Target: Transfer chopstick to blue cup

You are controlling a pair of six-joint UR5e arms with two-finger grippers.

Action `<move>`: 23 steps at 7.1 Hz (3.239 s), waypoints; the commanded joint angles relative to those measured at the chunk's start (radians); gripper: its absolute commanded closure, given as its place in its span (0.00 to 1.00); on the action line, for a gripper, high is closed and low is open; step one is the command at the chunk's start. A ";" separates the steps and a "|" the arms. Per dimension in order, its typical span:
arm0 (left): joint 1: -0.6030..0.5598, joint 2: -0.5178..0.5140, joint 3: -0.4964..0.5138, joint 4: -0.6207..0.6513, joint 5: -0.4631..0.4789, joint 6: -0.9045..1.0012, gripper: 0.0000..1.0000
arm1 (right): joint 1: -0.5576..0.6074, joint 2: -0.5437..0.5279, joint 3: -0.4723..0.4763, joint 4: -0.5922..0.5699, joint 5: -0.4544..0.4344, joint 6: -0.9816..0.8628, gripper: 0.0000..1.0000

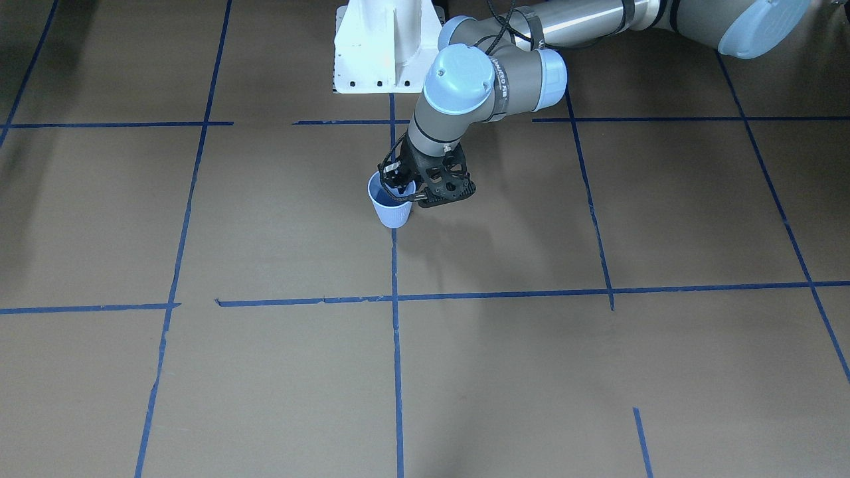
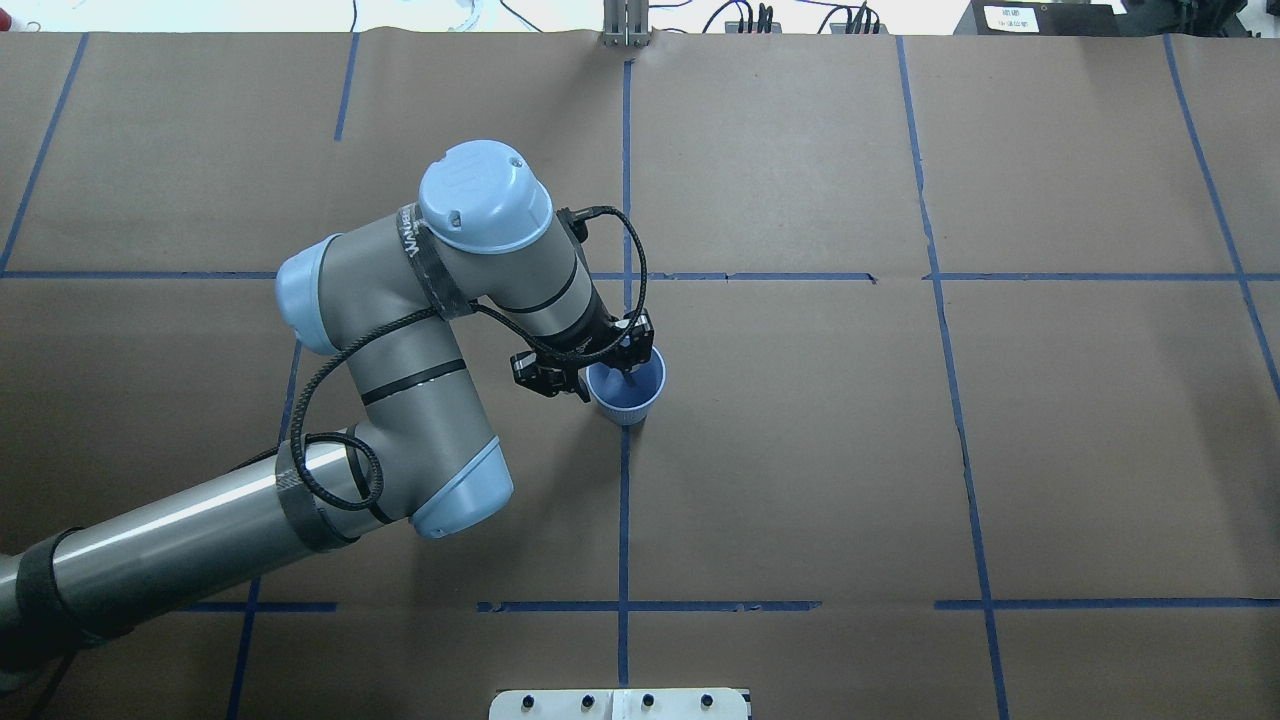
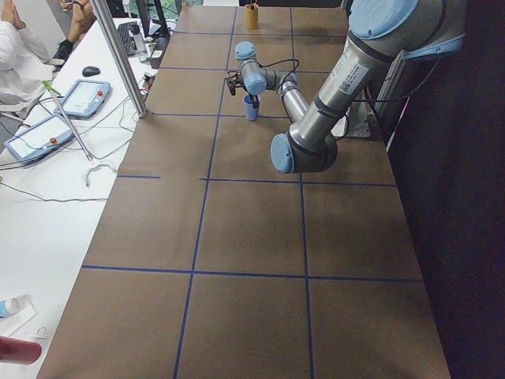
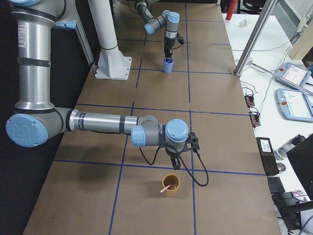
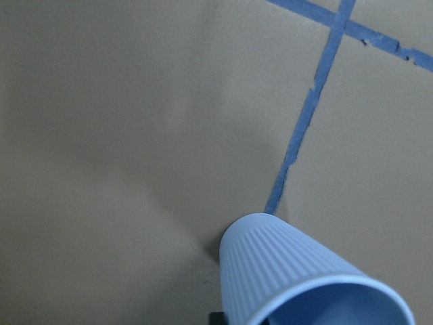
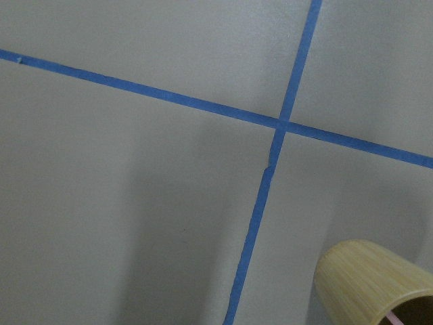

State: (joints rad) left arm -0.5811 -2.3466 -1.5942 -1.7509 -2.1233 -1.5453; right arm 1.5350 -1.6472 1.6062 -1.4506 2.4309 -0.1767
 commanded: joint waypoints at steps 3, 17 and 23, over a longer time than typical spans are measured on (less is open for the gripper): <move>-0.077 0.121 -0.168 -0.019 -0.010 0.001 0.13 | -0.003 0.007 -0.002 0.033 -0.086 -0.047 0.01; -0.074 0.151 -0.167 -0.068 -0.004 -0.001 0.08 | 0.065 -0.003 -0.097 -0.068 -0.289 -0.710 1.00; -0.069 0.174 -0.162 -0.121 -0.001 -0.004 0.07 | 0.166 -0.009 0.151 -0.348 -0.289 -0.751 1.00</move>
State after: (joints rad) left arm -0.6518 -2.1743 -1.7570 -1.8700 -2.1251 -1.5503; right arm 1.6844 -1.6584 1.6601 -1.6752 2.1419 -0.9185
